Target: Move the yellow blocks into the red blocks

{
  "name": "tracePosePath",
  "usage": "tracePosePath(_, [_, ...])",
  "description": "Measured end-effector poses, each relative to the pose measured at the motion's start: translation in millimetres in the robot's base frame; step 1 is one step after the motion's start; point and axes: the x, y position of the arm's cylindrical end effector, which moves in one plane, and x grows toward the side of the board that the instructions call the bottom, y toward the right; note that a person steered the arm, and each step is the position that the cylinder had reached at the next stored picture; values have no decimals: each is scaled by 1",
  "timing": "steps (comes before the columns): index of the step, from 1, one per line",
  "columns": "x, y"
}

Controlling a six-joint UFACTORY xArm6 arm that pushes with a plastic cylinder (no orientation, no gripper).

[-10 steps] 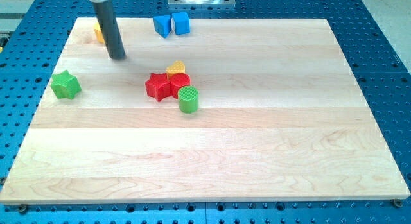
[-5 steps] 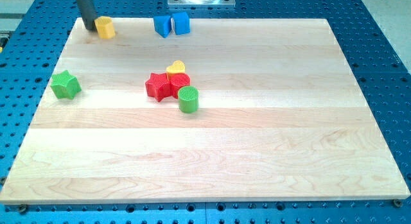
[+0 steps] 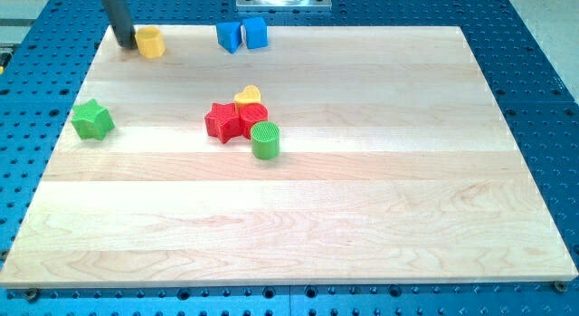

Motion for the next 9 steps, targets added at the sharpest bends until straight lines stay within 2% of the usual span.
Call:
tracePosePath(1, [23,60])
tracePosePath(2, [68,60])
tracePosePath(3, [41,12])
tracePosePath(4, [9,-5])
tracePosePath(6, [73,91])
tracePosePath(8, [79,99])
tracePosePath(9, [146,106])
